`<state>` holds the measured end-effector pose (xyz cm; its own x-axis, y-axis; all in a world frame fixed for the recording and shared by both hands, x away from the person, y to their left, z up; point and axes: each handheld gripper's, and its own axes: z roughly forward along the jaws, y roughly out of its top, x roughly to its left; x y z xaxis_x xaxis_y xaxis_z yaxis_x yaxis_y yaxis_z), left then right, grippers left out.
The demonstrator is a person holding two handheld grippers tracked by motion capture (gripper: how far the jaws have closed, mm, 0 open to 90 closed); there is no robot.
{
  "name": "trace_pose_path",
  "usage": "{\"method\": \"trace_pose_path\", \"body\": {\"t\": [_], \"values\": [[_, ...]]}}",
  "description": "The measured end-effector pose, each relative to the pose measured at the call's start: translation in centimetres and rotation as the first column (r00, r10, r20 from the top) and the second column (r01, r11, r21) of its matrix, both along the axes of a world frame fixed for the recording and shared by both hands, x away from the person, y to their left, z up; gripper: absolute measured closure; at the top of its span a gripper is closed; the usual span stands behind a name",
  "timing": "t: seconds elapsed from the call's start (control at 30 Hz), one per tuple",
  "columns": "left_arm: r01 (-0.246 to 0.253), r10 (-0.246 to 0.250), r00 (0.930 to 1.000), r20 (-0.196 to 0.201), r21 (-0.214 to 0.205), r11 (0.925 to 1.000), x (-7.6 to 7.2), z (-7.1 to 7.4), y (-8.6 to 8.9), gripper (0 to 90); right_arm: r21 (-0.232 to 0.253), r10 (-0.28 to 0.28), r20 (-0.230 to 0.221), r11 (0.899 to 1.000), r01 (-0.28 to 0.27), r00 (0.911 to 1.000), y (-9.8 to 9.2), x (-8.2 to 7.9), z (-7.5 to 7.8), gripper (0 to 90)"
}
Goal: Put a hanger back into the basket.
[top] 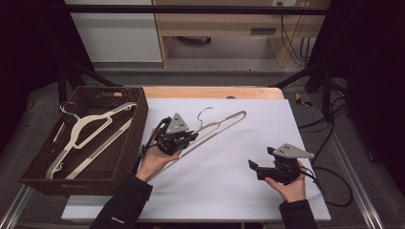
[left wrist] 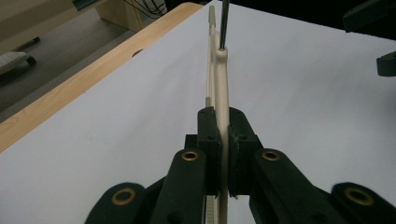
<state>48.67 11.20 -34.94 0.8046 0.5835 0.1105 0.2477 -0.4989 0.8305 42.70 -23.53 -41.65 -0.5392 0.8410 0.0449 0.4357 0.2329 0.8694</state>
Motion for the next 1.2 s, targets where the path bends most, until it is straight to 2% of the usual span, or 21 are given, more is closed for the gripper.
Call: {"method": "trace_pose_path", "body": {"t": [0.1, 0.27, 0.5, 0.67, 0.93, 1.2], "values": [[0.006, -0.006, 1.0, 0.0, -0.017, 0.9998, -0.5, 1.1, 0.9, 85.9, 0.002, 0.007, 0.019, 1.0, -0.007, 0.9998, -0.2, -0.1, 0.1, 12.9], [0.011, -0.011, 0.9999, -0.002, -0.051, 0.9986, -1.4, 3.2, 2.7, 85.9, 0.01, -0.002, 0.024, 1.0, 0.001, 0.9997, -0.4, -0.2, 0.3, 10.7], [0.035, -0.033, 0.9993, 0.016, -0.075, 0.9966, -2.5, 5.8, 4.7, 85.9, 0.009, -0.003, 0.026, 1.0, 0.003, 0.9997, -0.6, -0.3, 0.4, 10.3], [0.036, -0.034, 0.999, 0.029, -0.072, 0.9968, -2.7, 7.5, 6.3, 85.9, 0.007, -0.003, 0.026, 1.0, 0.003, 0.9997, -0.6, -0.3, 0.4, 10.0], [0.02, -0.017, 0.9989, 0.044, -0.089, 0.9959, -2.6, 9.3, 9.5, 85.9, 0.014, -0.002, 0.038, 1.0, 0.001, 0.9993, -0.8, -0.4, 0.5, 9.2], [-0.018, 0.022, 0.9977, 0.064, -0.077, 0.9969, -2.3, 10.0, 12.8, 85.9, 0.014, -0.007, 0.04, 1.0, 0.006, 0.9992, -0.9, -0.4, 0.6, 9.1]]}}
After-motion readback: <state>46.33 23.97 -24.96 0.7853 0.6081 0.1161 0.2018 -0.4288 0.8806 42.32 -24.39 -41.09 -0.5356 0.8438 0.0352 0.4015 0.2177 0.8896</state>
